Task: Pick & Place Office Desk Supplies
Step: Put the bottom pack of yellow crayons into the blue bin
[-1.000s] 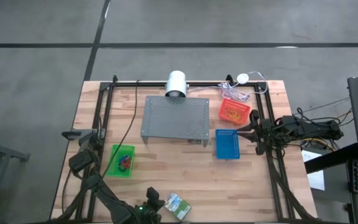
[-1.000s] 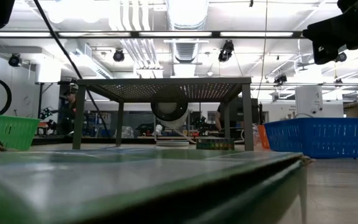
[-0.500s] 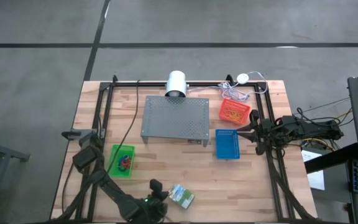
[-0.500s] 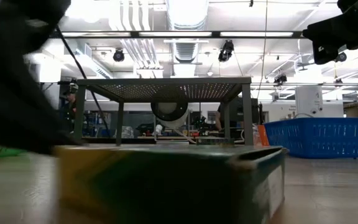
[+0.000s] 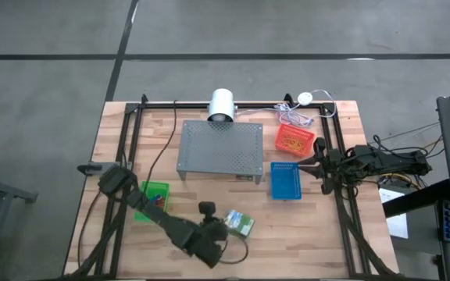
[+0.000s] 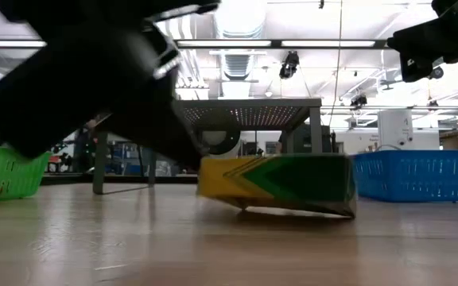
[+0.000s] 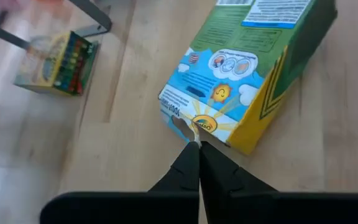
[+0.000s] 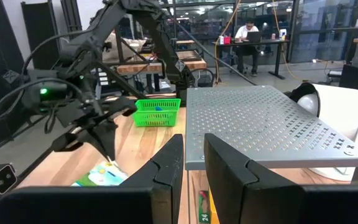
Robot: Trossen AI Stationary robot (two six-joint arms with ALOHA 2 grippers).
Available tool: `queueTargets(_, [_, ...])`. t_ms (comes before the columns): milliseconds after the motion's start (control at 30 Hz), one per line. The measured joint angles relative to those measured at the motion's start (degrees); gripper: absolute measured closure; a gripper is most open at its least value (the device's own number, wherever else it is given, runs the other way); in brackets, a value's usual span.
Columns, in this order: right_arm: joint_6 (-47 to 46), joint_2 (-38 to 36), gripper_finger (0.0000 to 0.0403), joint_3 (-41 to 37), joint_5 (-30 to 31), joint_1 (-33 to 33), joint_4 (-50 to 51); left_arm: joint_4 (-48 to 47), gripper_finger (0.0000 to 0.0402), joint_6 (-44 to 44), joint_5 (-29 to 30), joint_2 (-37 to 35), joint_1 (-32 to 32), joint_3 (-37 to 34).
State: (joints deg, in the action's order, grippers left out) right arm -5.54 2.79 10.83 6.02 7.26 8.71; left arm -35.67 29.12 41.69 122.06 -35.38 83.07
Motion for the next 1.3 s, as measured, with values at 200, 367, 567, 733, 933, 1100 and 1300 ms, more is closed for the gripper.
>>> queueTargets(200, [0.0,0.0,0.0339,0.0,0.0,0.0,0.0,1.4,0.0400,-1.9,-6.3,-1.2,6.8,0.1])
queueTargets(367, [0.0,0.0,0.0339,0.0,0.0,0.0,0.0,2.7,0.0400,-6.4,-10.2,-1.2,10.7,0.1])
queueTargets(567, [0.0,0.0,0.0339,0.0,0.0,0.0,0.0,3.5,0.0400,-8.3,-12.2,-1.9,13.8,0.2])
queueTargets(733, [0.0,0.0,0.0339,0.0,0.0,0.0,0.0,4.8,0.0400,-8.4,-14.0,-2.0,14.3,0.2])
queueTargets(933, [0.0,0.0,0.0339,0.0,0.0,0.0,0.0,6.2,0.0400,-7.9,-17.4,-2.0,14.2,0.3])
queueTargets(1100, [0.0,0.0,0.0339,0.0,0.0,0.0,0.0,6.3,0.0400,-6.5,-17.5,-2.0,14.2,0.3])
queueTargets(1300, [0.0,0.0,0.0339,0.0,0.0,0.0,0.0,6.8,0.0400,-8.0,-16.0,-3.6,15.1,0.3])
